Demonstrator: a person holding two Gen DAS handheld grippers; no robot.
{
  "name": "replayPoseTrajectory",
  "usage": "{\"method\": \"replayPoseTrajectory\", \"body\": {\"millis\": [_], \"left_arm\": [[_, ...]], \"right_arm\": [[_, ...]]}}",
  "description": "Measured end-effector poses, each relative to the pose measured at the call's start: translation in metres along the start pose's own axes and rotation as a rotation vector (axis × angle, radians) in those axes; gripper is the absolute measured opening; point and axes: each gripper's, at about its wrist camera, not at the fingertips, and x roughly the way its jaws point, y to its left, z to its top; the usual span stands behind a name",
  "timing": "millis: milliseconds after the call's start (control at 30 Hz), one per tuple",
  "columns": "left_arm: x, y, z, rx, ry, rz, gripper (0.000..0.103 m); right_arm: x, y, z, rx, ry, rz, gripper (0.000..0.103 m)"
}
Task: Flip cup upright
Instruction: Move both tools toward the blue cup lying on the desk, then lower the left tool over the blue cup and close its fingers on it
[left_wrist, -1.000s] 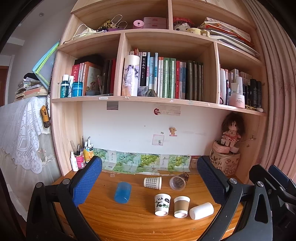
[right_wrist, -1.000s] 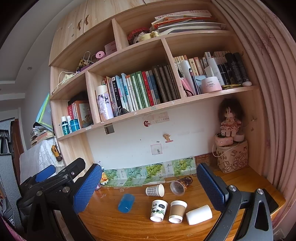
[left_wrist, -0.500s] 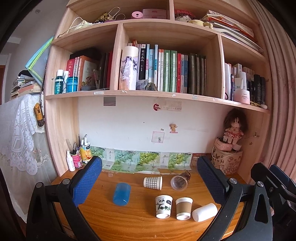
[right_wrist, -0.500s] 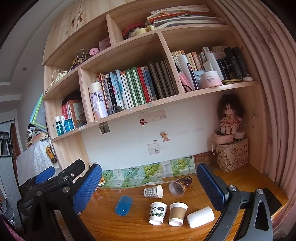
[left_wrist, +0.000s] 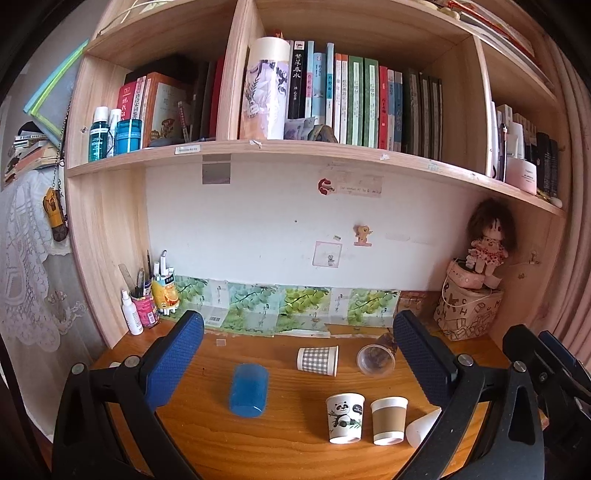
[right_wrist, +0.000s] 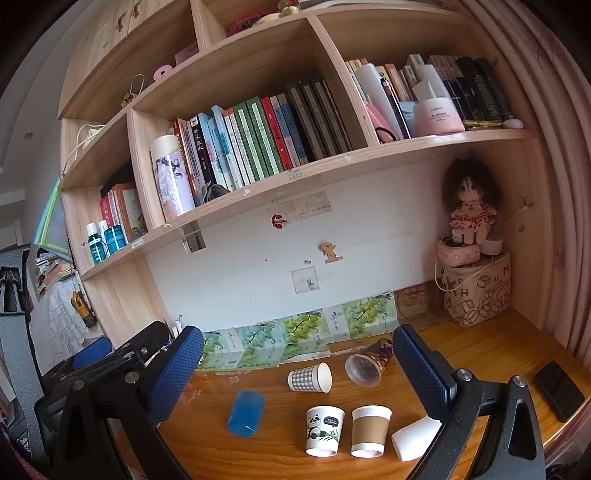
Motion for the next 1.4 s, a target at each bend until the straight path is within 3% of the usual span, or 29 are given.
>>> {"method": "replayPoseTrajectory", "body": {"millis": [367,633,900,1400], "left_arm": [[0.085,0.023,0.019,0.046,0.212,-0.049,0.103],[0.155,0.053,0.016,-0.015,0.466,-0.112,0.102],[0.216,0.074,-0.014,-0.022,0.693,-0.120,0.102],[0.299,0.090,-0.089,0.000,1.013,-0.128,0.102]], "right_arm": [[0.083,0.021,0.001,0.034,0.117,-0.049,0.103],[0.140,0.035,-0.011,0.072,0.247,-0.089,0.103],[0.185,0.036,-0.039,0.154,0.431,-0.146,0.103],[0.234,0.024,-0.109,0.332,0.758,-0.262,0.103]]}}
